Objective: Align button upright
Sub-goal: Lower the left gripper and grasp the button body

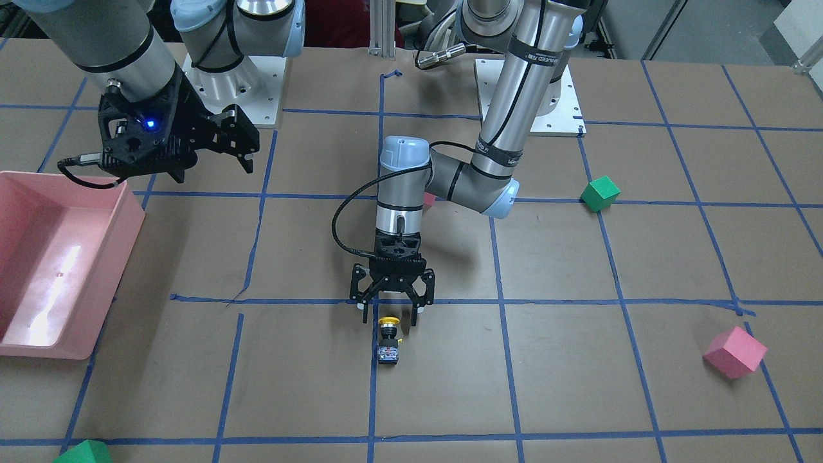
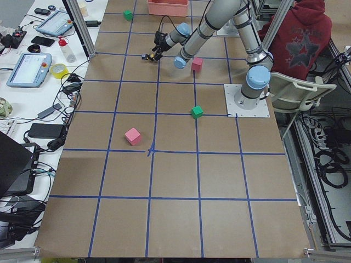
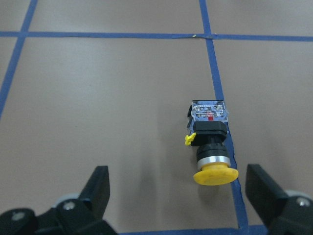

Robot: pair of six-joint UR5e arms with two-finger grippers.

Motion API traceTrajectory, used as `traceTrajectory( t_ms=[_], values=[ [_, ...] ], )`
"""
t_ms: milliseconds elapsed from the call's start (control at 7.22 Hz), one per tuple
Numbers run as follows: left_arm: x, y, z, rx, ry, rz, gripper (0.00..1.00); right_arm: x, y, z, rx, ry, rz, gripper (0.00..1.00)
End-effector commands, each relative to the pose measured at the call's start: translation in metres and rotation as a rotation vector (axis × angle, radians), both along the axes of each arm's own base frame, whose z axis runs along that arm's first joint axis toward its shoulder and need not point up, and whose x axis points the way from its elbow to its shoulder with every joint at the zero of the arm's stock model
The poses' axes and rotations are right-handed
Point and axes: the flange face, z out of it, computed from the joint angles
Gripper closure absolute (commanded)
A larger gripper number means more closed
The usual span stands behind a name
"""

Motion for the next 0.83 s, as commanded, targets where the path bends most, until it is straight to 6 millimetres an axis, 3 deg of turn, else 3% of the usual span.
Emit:
traceTrajectory(
  t_ms=[0, 139, 277, 416, 693],
  values=[
    [0.0019, 0.0055, -0.0053, 0.011, -0.003, -0.005, 0.36, -0.0003, -0.0001, 0.0000, 0.000, 0.000, 0.001, 0.00],
    [0.0018, 0.0056, -0.0062, 0.013, -0.002, -0.006, 0.52, -0.0003, 0.0001, -0.0008, 0.002, 0.000, -0.001, 0.00],
    [0.0021, 0.0061, -0.0066, 0.014, -0.004, -0.005, 0.60, 0.0005, 0.0003, -0.0008, 0.001, 0.000, 0.002, 0.00],
    [0.0019, 0.0056, -0.0062, 0.013, -0.004, -0.005, 0.78, 0.0005, 0.0003, -0.0008, 0.001, 0.000, 0.002, 0.00],
    [0.0002, 0.0025, 0.0008, -0.001, 0.003, -0.010, 0.98, 0.0005, 0.0003, -0.0008, 0.001, 0.000, 0.002, 0.00]
  ],
)
